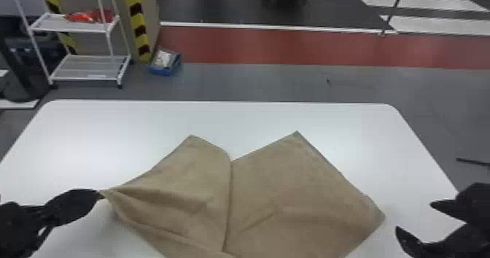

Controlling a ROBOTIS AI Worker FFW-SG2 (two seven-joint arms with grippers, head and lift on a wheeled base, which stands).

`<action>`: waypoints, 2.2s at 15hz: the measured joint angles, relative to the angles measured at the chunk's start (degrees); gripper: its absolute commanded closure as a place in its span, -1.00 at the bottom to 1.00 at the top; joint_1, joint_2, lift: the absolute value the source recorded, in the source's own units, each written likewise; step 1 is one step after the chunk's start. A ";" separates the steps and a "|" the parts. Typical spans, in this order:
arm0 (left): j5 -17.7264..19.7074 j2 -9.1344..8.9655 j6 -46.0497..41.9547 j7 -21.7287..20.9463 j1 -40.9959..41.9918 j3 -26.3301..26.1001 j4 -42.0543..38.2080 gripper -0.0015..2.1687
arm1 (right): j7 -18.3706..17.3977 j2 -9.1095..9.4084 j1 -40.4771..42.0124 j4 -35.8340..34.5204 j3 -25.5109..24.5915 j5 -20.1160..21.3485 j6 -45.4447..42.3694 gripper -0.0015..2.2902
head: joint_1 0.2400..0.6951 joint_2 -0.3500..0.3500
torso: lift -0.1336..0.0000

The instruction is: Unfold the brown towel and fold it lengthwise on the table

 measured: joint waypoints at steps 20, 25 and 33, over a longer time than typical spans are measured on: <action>0.01 0.00 -0.07 -0.70 0.67 0.00 -0.59 0.28 | 22.50 -9.54 -16.81 19.79 19.59 30.27 -6.99 -0.10 | 1.00 -0.20 | -0.75; 0.28 0.00 -0.01 0.10 0.72 0.24 -0.83 0.28 | 26.63 -9.44 -17.14 17.55 14.74 21.95 -6.86 0.35 | 1.00 -0.17 | -0.75; 2.96 0.00 6.95 2.54 -0.15 3.91 -10.15 0.28 | 27.58 -6.75 -15.92 3.31 -9.32 -8.44 -0.57 0.35 | 1.00 -0.17 | -0.75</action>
